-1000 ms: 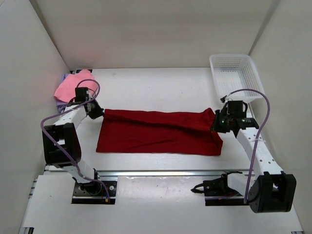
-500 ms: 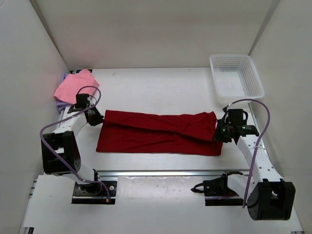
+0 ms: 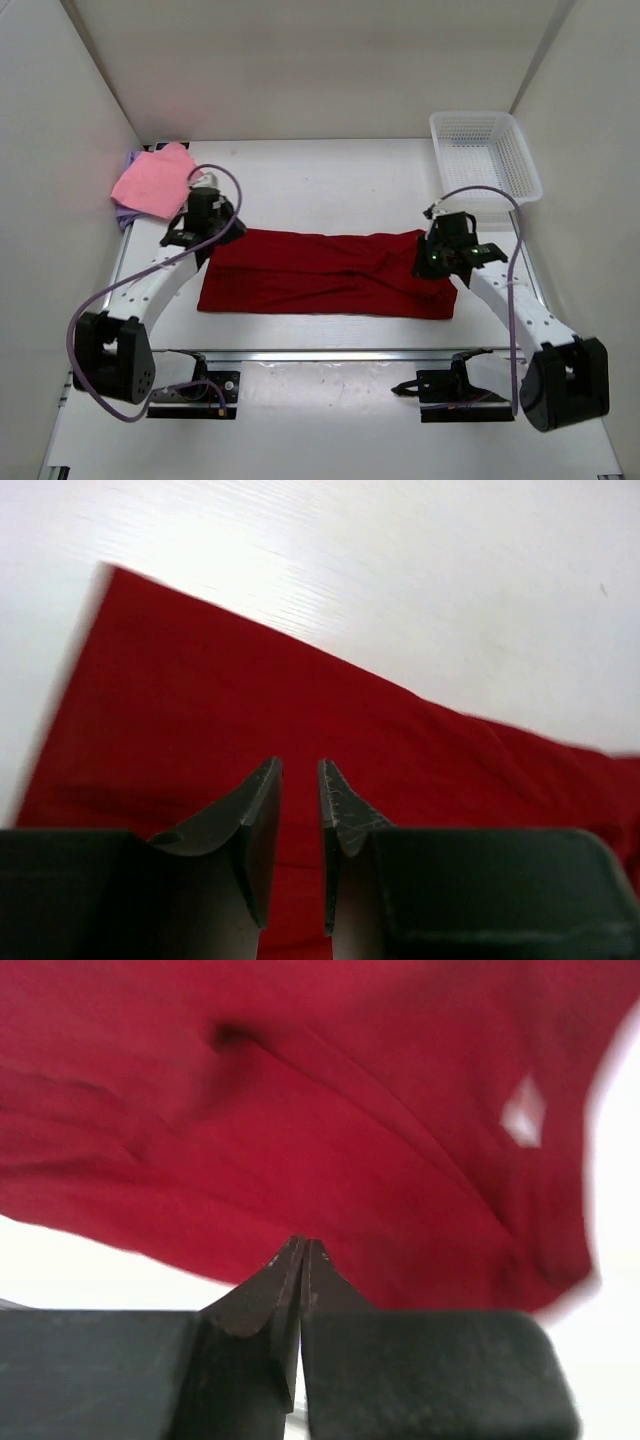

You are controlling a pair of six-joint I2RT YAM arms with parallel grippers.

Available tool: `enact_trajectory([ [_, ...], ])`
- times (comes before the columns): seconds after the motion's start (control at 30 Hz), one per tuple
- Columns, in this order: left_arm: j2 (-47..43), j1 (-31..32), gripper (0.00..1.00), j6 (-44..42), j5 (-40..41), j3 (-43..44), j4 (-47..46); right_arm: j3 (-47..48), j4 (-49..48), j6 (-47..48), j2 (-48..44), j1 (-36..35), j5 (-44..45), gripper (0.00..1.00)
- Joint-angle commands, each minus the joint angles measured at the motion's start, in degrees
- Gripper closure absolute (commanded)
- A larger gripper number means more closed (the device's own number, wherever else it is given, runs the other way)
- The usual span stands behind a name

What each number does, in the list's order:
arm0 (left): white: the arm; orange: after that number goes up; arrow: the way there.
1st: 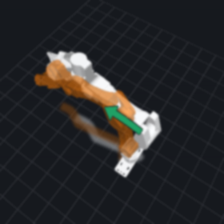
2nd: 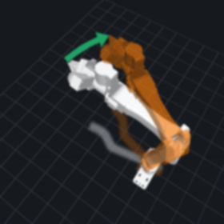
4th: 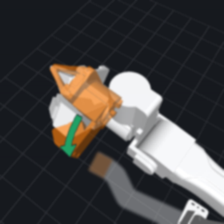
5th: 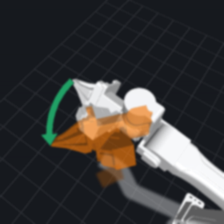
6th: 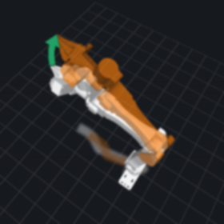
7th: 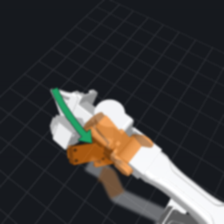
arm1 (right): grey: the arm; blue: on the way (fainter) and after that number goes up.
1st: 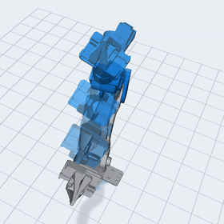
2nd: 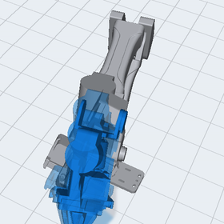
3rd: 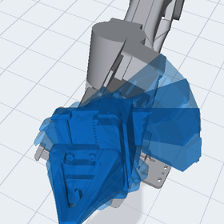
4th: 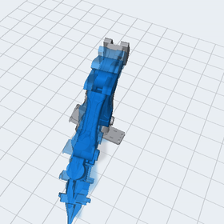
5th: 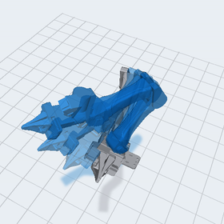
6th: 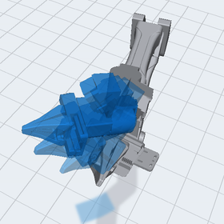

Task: Fold and stack the t-shirts
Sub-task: Fold the other side of the tshirt into a rectangle

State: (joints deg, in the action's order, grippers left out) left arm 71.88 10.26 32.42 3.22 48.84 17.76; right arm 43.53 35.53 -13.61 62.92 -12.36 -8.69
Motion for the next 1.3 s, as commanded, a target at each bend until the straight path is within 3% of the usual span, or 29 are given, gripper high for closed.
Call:
enact_trajectory([
  [0.0, 4.66, 7.47, 0.70, 0.80, -0.05, 2.49, -2.20, 2.78, -14.14, -1.95, 5.54, -3.98, -1.68, 0.99],
  [0.13, 6.96, 11.88, 0.72, 0.97, -2.68, 0.74, -5.09, 6.30, -21.11, -1.69, 14.14, -4.78, -3.50, 0.68],
  [0.27, 6.88, 12.94, 0.72, 2.46, -6.12, -3.74, -7.56, 11.92, -21.38, -0.90, 21.18, -4.60, -4.41, 0.50],
  [0.37, 6.70, 13.20, 0.71, 2.55, -7.61, -6.03, -9.67, 13.51, -21.12, -0.54, 23.99, -6.01, -2.30, 0.45],
  [0.5, 6.61, 12.42, 0.71, 2.47, -8.32, -6.74, -11.33, 15.53, -20.06, 0.33, 28.74, -6.27, -1.77, 0.46],
  [0.6, 6.52, 12.15, 0.71, 2.20, -8.94, -7.00, -11.69, 14.05, -19.62, 0.86, 29.11, -7.49, -1.42, 0.56],
  [0.63, 6.09, 11.98, 0.71, 2.38, -8.85, -7.53, -12.56, 13.69, -19.62, 0.86, 28.50, -7.85, -1.07, 0.61],
  [0.67, 6.08, 11.71, 0.70, 2.47, -9.11, -7.70, -12.83, 12.91, -18.92, 0.60, 28.32, -8.12, -0.81, 0.76],
  [0.7, 6.26, 11.10, 0.71, 2.47, -9.63, -8.40, -13.01, 12.46, -18.40, 0.86, 27.45, -8.38, -0.80, 0.83],
  [0.83, 5.38, 11.80, 0.71, 2.56, -9.90, -9.11, -14.15, 8.87, -14.88, 0.16, 22.53, -11.45, 0.43, 1.00],
  [1.13, 3.62, 10.92, 0.70, 3.61, -10.52, -9.03, -14.95, -0.71, -8.29, -9.24, 12.51, -20.06, -4.23, 1.00],
  [1.2, 3.53, 10.66, 0.69, 3.87, -10.69, -8.59, -15.21, -1.87, -8.81, -12.48, 11.44, -22.43, -4.58, 0.95],
  [1.27, 3.71, 10.57, 0.69, 4.57, -11.22, -7.54, -15.30, -2.04, -9.33, -13.81, 9.61, -22.27, -6.15, 0.83],
])
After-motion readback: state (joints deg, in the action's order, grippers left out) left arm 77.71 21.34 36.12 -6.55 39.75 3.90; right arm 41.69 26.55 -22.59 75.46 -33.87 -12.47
